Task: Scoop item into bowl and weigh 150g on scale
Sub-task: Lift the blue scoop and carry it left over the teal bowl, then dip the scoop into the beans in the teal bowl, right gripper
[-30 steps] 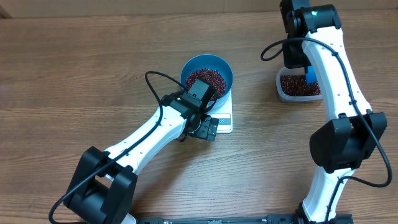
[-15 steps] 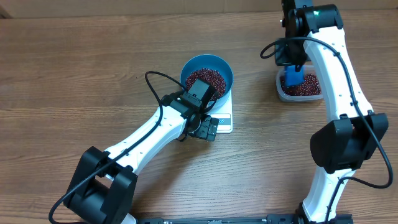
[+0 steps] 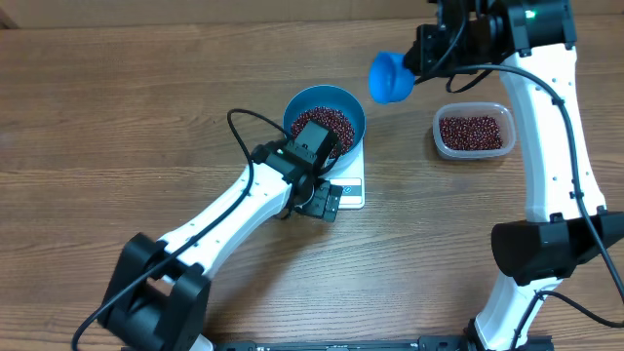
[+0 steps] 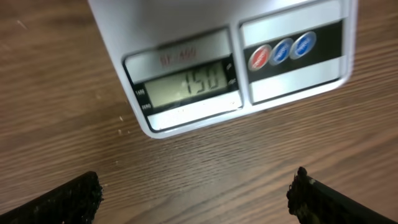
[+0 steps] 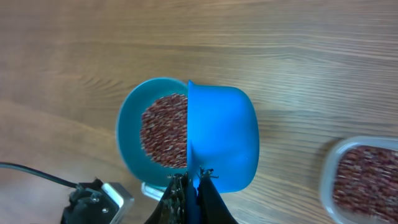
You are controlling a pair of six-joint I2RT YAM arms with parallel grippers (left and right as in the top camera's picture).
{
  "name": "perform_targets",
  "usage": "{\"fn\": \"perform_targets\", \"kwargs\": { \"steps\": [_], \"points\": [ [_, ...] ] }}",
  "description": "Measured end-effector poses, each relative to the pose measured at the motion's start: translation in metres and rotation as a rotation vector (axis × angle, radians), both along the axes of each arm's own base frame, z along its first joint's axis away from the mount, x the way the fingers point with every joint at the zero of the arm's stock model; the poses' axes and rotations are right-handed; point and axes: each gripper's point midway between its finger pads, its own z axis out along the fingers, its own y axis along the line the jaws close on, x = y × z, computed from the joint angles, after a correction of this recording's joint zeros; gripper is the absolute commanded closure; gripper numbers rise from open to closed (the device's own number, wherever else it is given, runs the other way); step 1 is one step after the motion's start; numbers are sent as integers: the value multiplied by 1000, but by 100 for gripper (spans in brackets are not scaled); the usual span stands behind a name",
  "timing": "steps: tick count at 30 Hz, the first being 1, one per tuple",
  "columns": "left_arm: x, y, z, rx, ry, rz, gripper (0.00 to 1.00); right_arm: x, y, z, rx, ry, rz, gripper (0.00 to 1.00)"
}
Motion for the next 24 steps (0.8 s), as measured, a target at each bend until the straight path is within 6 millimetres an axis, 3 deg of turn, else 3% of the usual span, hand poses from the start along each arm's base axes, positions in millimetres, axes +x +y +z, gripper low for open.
{"fn": "perform_targets", "kwargs": {
  "steps": [4,8,10,16,24],
  "points": [
    [20,-4,52,-77,-121,9,0,-7,26,2,6,-13,71,96],
    [36,5,113,-165,-267,52,1,-12,52,1,-31,-41,129,96],
    [36,11,123,-174,-289,67,0,-15,64,1,-48,-58,151,96],
    [26,12,105,-152,-239,56,0,-14,79,-2,-78,-86,173,96],
    [11,7,63,-136,-192,26,1,-6,86,-39,-121,-16,189,96]
  ]
}}
